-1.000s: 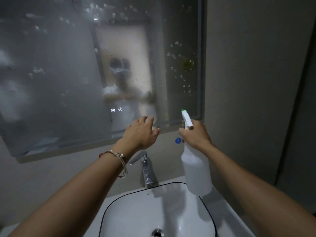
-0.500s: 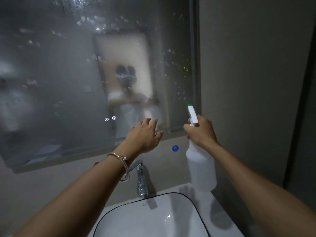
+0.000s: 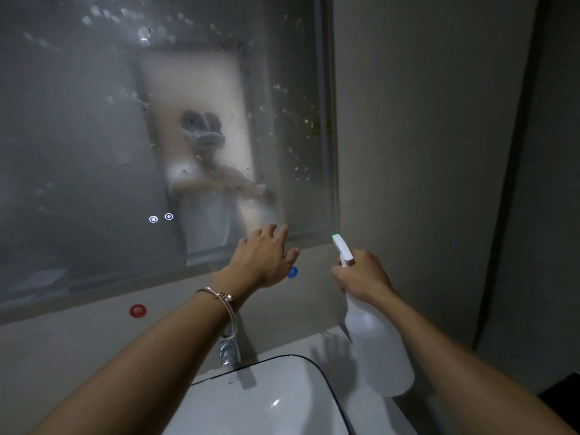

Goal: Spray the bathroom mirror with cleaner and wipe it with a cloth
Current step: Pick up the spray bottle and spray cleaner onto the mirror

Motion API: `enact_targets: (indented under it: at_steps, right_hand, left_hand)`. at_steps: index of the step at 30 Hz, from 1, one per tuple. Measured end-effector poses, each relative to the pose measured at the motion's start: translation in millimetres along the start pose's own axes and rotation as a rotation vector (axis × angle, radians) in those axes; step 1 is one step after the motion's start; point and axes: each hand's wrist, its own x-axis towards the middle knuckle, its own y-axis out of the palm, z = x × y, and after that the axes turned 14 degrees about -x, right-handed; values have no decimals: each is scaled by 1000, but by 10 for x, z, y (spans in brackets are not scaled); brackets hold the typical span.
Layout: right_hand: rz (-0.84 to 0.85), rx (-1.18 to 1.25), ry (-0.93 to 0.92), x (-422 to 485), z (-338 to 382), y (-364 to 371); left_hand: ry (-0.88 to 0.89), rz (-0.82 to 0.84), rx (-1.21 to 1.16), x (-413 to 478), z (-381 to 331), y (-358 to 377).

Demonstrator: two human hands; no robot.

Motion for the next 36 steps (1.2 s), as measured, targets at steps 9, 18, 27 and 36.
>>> enact_targets:
  at_steps: [9,18,27,36]
  right_hand:
    - [-122,102,-49,245,253,-337]
    - [-138,153,-217,382,885,-593]
    - [-4,226,-288,148,1338,-153]
    - [-25,166,-482,-146,2165,360]
  left_hand:
    - [51,-55,12,215,-120,-176]
    - [38,-192,46,174,-35,-610]
    - [-85,-207,38,-145,547,-715]
    - [-231,-287,32,-733,1284,-1003]
